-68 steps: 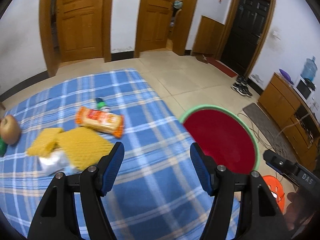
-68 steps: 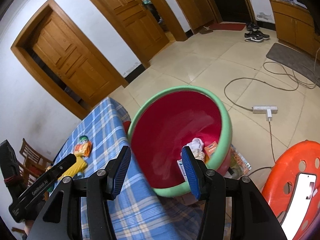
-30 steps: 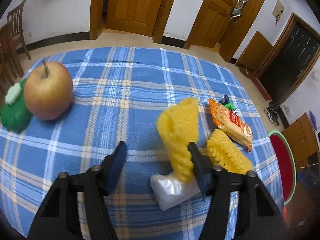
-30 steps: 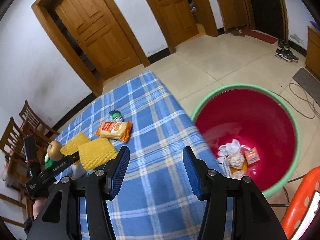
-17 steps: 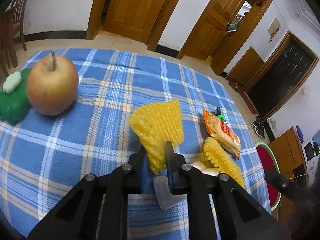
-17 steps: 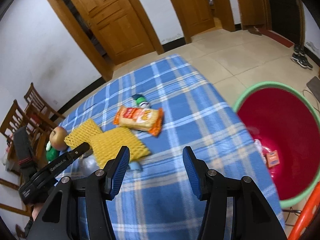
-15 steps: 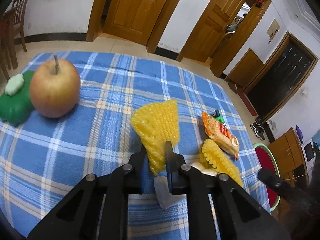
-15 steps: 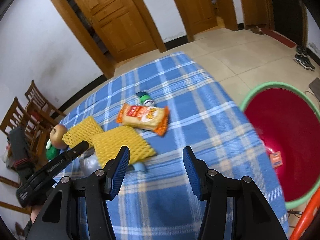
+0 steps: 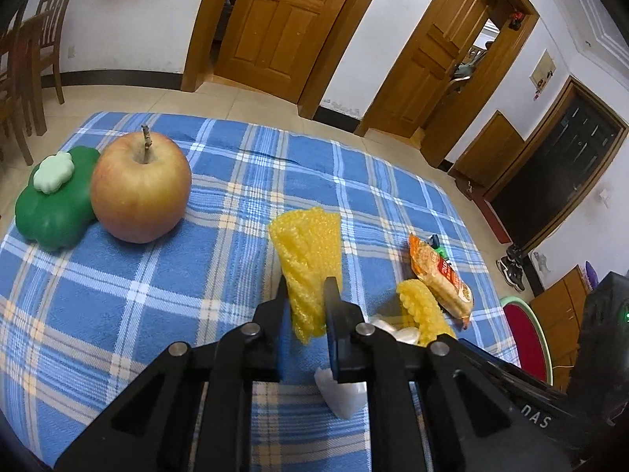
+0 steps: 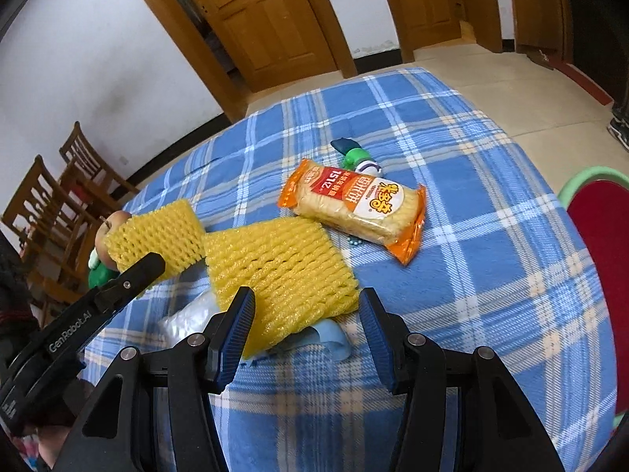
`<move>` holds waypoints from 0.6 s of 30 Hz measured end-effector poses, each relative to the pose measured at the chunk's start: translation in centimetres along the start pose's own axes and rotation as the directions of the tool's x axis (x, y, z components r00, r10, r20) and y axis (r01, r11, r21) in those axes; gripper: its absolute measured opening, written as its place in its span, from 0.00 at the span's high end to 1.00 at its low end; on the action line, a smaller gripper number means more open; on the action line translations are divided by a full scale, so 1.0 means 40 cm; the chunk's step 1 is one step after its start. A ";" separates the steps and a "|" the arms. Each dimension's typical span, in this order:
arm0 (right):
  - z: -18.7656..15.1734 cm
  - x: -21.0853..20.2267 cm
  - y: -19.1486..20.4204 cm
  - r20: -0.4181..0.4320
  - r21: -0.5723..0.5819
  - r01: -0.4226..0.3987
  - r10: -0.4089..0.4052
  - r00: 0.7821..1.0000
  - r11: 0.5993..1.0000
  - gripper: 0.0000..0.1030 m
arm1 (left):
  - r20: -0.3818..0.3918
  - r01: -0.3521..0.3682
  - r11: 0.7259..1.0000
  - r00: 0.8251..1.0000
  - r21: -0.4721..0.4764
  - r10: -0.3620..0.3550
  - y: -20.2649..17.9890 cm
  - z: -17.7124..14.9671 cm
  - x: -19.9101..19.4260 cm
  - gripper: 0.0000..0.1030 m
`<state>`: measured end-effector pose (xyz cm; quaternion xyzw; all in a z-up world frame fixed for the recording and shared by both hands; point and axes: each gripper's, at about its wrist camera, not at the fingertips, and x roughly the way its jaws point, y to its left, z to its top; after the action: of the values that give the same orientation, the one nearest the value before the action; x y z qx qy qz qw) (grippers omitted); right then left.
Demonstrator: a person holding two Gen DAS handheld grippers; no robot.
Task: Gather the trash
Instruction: 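Grasp the long yellow foam net with the left tool while the right tool grasps the flat yellow foam net, then carry both yellow foam nets over the red bucket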
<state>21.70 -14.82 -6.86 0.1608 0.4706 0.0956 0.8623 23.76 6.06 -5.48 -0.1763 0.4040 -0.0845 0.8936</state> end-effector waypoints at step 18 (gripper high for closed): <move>-0.029 -0.086 -0.008 0.098 -0.008 -0.118 0.118 0.988 0.993 0.85 | 0.013 0.011 1.000 1.000 0.004 -0.011 -0.008 0.000 -0.006 0.86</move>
<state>18.88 -16.00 -4.86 0.1921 0.4171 0.1389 0.8774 23.61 5.83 -5.20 -0.1772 0.3970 -0.0889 0.8962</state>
